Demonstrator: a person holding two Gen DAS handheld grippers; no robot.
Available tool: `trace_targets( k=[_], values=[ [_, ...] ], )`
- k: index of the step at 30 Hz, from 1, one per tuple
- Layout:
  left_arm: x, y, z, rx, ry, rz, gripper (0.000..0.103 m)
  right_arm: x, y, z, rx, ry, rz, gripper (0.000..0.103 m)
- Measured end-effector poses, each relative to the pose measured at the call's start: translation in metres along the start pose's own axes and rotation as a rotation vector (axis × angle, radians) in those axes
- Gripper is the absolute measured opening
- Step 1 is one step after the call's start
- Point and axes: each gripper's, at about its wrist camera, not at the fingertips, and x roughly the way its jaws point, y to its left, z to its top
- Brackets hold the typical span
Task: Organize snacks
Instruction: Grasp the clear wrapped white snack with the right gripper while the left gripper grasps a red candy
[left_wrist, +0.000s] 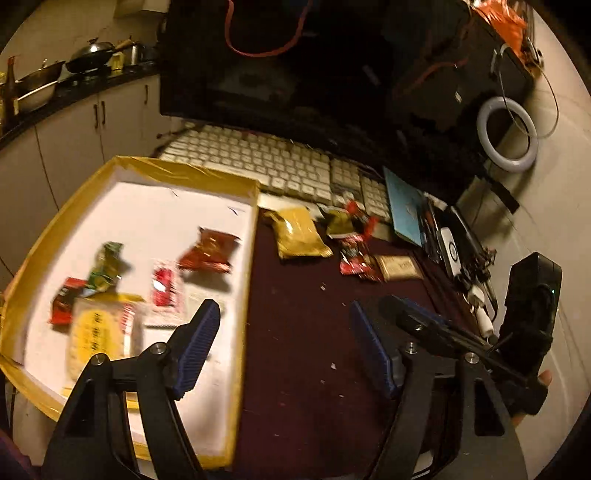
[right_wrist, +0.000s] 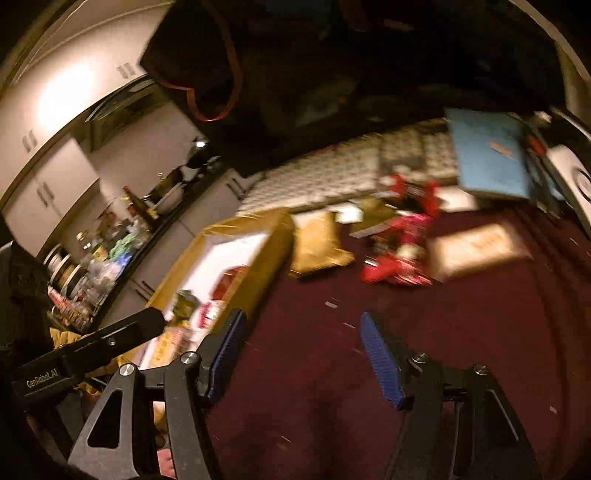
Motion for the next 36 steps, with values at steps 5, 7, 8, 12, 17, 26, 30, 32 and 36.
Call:
trace_targets(
  k=[5, 7, 8, 12, 17, 26, 30, 32, 36],
  values=[
    [0.011, -0.013, -0.005, 0.03, 0.039, 0.0, 0.073, -0.008, -0.025, 0.002, 0.049, 0.006, -0.051, 0.067],
    [0.011, -0.017, -0.006, 0.035, 0.04, 0.002, 0.073, -0.007, -0.031, 0.009, 0.064, 0.003, -0.086, 0.067],
    [0.012, -0.017, -0.007, 0.036, 0.039, 0.001, 0.073, -0.006, -0.035, 0.014, 0.073, 0.007, -0.107, 0.067],
    [0.011, -0.015, -0.007, 0.036, 0.044, 0.001, 0.073, 0.005, -0.049, 0.049, 0.078, 0.038, -0.172, 0.067],
    [0.006, -0.011, -0.008, 0.013, 0.038, -0.022, 0.073, 0.038, -0.066, 0.094, 0.005, 0.14, -0.239, 0.066],
    [-0.002, -0.011, -0.007, 0.016, 0.036, -0.051, 0.073, 0.075, -0.085, 0.095, -0.132, 0.291, -0.237, 0.064],
    [-0.007, -0.005, -0.002, 0.0, 0.023, -0.053, 0.072, 0.054, -0.074, 0.075, -0.173, 0.348, -0.147, 0.064],
    [-0.006, -0.004, 0.0, -0.003, 0.027, -0.052, 0.072, 0.045, -0.067, 0.067, -0.194, 0.344, -0.172, 0.064],
    [-0.013, -0.004, -0.002, 0.001, 0.016, -0.049, 0.073, 0.01, -0.068, 0.058, -0.096, 0.216, -0.172, 0.065]
  ],
)
